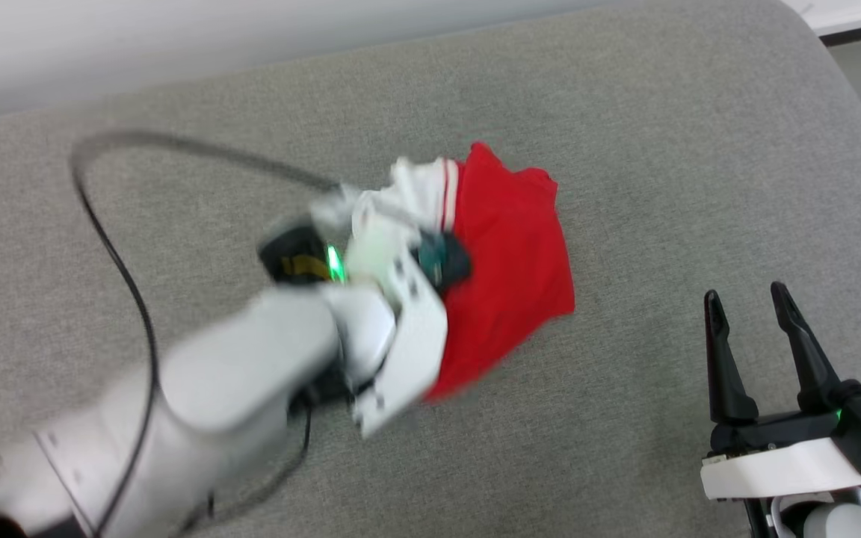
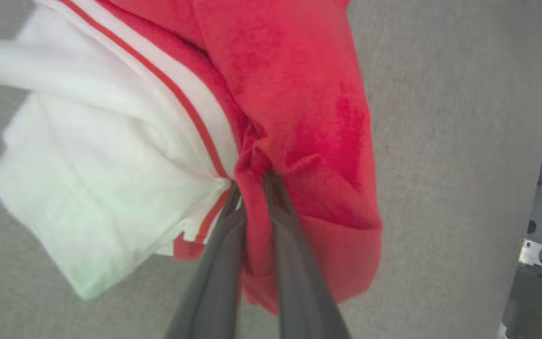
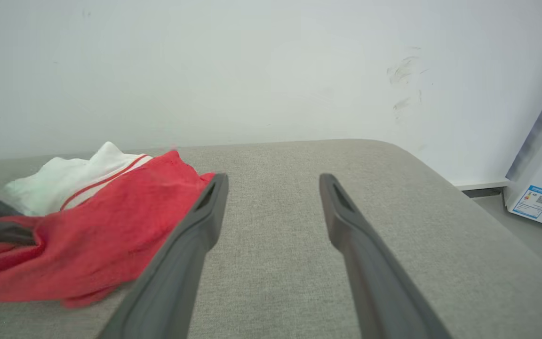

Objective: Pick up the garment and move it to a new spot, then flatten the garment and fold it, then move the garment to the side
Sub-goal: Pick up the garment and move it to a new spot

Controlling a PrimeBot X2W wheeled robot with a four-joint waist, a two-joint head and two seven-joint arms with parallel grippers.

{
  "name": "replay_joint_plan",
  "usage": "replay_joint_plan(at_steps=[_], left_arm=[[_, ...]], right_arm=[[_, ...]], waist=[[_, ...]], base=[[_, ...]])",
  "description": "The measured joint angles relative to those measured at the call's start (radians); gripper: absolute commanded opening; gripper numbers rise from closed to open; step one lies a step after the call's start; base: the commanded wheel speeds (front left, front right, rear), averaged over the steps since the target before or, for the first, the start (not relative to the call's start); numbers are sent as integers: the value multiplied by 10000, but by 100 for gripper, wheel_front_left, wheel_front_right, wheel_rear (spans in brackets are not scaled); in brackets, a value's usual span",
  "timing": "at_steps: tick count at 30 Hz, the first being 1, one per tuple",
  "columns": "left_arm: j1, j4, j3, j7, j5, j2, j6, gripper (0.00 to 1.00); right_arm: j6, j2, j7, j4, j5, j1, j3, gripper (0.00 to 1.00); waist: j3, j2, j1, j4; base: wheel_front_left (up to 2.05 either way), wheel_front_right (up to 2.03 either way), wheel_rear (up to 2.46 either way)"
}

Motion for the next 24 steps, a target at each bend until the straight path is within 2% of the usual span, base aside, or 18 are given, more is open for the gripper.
replay_joint_plan(at_steps=[5,9,10,11,15,16,19,24], left_arm=[[1292,-255,84,420,581,-56,10,0],[1424,-52,73,-130,654,-104,4,0],[1421,69,50,-397,675,-113,0,44],[1406,207,2,-752,736,-117,-6,100],[1337,656,207,-2412,917,-111,-2,100],[1308,685,337,-2863,1051,-128,113,100],[1327,736,748,-4146,1450,-180,794,100],[1914,535,1172,-5687,1916,-140,2025,100]], right_arm=[[0,0,0,42,38,-95,-15,100],[0,2,0,125,38,-52,-23,100],[0,2,0,153,35,-40,-33,100],[0,2,0,167,13,-15,-48,100],[0,4,0,265,-73,214,-125,100],[0,2,0,280,-88,289,-163,100],[0,0,0,347,-117,491,-253,100],[0,4,0,393,-171,844,-359,100]], waist=[[131,0,0,52],[30,0,1,228],[-34,0,0,274],[-108,0,0,318],[-526,0,0,505],[-648,0,0,558],[-1029,0,0,751],[-1645,0,0,1144]], base=[[0,0,0],[0,0,0],[0,0,0],[0,0,0],[0,0,0],[0,0,0],[0,0,0],[0,0,0]])
